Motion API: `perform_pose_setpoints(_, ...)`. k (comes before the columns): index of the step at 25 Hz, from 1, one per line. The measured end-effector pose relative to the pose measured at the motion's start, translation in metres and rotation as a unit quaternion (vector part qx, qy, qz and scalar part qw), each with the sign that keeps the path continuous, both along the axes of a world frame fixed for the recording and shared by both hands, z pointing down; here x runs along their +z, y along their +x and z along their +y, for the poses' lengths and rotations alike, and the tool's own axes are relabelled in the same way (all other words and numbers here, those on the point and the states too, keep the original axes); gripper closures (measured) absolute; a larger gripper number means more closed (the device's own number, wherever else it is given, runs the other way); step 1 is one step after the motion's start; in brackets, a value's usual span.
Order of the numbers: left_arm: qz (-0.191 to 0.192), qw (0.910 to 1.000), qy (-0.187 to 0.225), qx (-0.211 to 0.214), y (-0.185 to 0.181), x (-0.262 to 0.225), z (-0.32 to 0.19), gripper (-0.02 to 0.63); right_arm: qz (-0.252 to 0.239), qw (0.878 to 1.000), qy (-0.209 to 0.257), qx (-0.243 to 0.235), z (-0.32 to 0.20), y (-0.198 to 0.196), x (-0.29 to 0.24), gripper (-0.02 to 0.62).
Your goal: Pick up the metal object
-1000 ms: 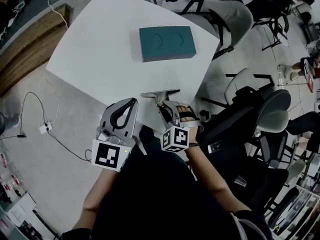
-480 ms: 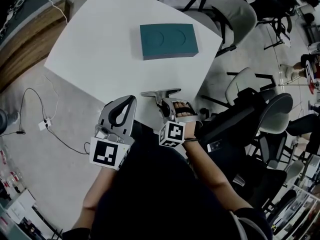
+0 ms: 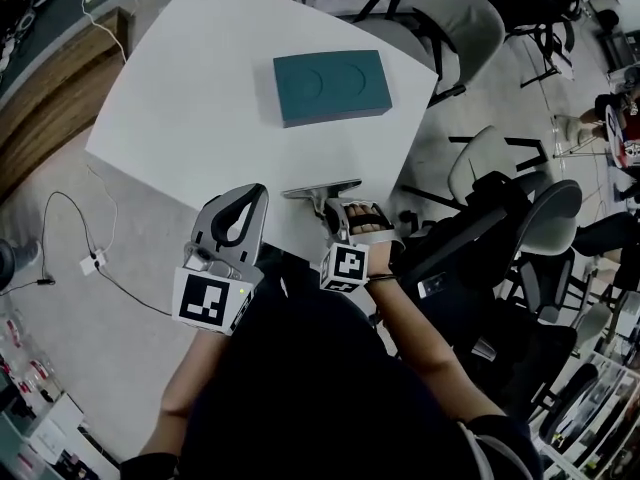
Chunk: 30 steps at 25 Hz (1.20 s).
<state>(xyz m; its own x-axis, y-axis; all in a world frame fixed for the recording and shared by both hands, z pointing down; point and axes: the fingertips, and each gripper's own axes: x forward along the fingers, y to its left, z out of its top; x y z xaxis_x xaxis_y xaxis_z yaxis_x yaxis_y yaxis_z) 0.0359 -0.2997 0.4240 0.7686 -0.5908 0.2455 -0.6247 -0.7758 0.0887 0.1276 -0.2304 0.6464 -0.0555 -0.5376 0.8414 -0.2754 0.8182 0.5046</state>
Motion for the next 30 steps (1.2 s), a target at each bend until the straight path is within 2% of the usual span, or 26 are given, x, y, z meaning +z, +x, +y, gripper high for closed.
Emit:
perform_pose_setpoints(5, 0.005, 0.9999, -0.003, 0.015, 0.003, -0.001, -0.006, 0.580, 0.006, 1.000, 0.025, 0.001, -0.008, 0.001, -0.011, 0.555)
perform_pose_setpoints(11, 0.011, 0.9993, 0.002, 0.036, 0.006, -0.004, -0.011, 0.580, 0.002, 0.999, 0.042, 0.016, -0.017, 0.004, -0.024, 0.568)
perform_pose_setpoints(17, 0.018, 0.9985, 0.011, 0.050, 0.007, -0.011, -0.013, 0.580, -0.024, 0.991, 0.118, 0.052, -0.032, 0.005, -0.078, 0.568)
perform_pose_setpoints(24, 0.029, 0.9966, 0.031, 0.071, 0.019, -0.026, -0.014, 0.580, -0.098, 0.959, 0.233, 0.129, -0.048, 0.014, -0.172, 0.568)
perform_pose_setpoints(30, 0.049, 0.9937, 0.055, 0.085, 0.030, -0.048, -0.016, 0.580, -0.157, 0.917, 0.323, 0.175, -0.053, 0.024, -0.247, 0.568)
